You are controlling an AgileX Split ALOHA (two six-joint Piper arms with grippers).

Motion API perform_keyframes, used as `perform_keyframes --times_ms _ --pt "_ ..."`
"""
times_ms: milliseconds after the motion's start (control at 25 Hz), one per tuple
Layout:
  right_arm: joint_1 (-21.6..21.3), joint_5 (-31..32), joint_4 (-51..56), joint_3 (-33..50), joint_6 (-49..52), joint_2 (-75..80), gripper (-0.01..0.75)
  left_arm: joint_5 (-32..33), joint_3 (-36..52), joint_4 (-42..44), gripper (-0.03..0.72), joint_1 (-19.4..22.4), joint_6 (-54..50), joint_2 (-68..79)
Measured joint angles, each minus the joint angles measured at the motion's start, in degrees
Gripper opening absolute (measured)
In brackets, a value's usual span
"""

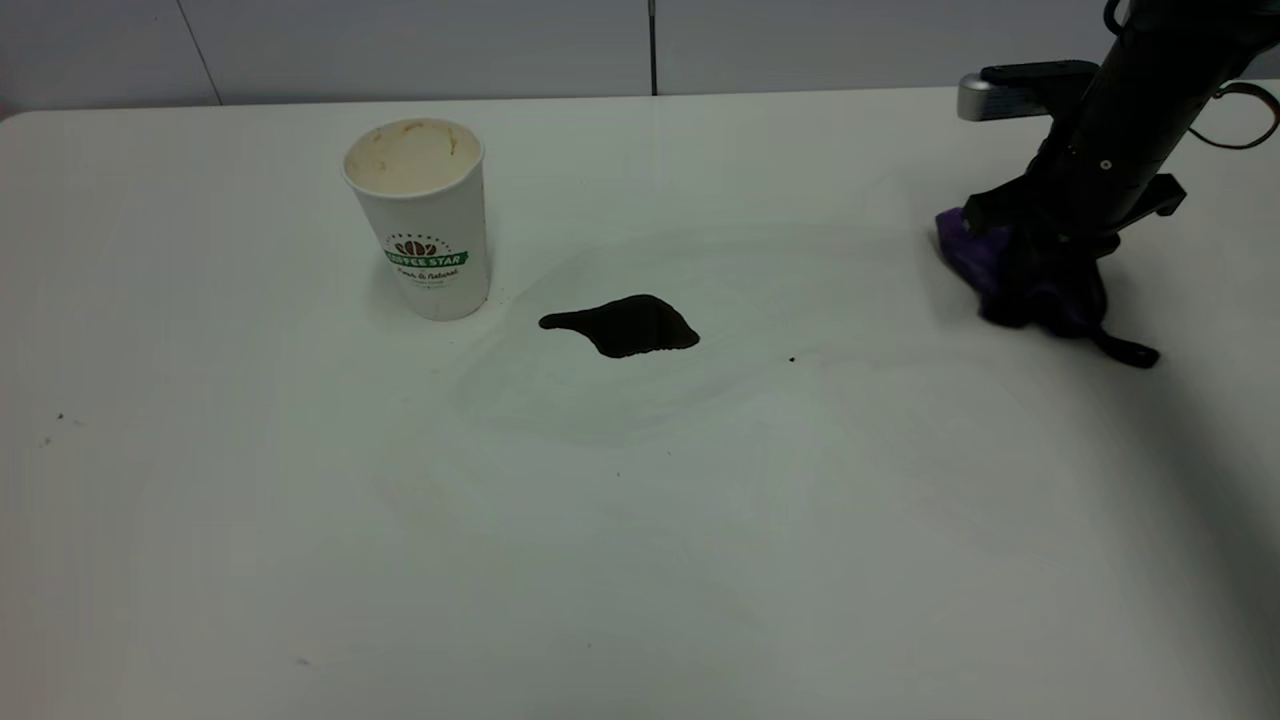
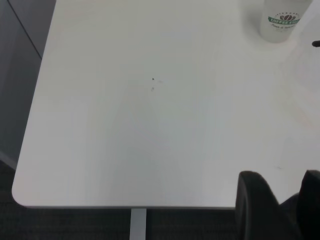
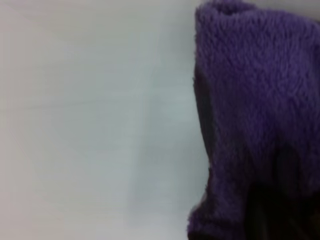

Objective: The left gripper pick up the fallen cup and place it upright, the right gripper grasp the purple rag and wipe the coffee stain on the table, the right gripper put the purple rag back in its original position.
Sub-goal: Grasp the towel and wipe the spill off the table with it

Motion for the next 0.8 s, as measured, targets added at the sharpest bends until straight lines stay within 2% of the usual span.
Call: perform_keyframes --times_ms 160,280,480,600,800 --pt "4.27 9.04 10.75 -3.50 -5.85 1.53 0.073 0.00 0.00 0.00 0.242 0.00 0.00 0.00" --pt "8.76 11.57 14.13 -6.71 -7.27 1.79 0.073 0.00 0.00 0.00 0.242 0.00 0.05 0.00" --pt "15.10 9.81 15.33 -11.27 -6.66 1.79 0.073 0.00 0.00 0.00 0.242 0.00 0.05 0.00" --pt "17.14 7.90 15.33 -11.98 -6.15 1.79 0.073 -0.04 0.00 0.00 0.242 0.00 0.00 0.00" --pt "18.14 4.95 15.37 -12.00 -4.86 2.24 0.073 -0.04 0.00 0.00 0.242 0.00 0.00 0.00"
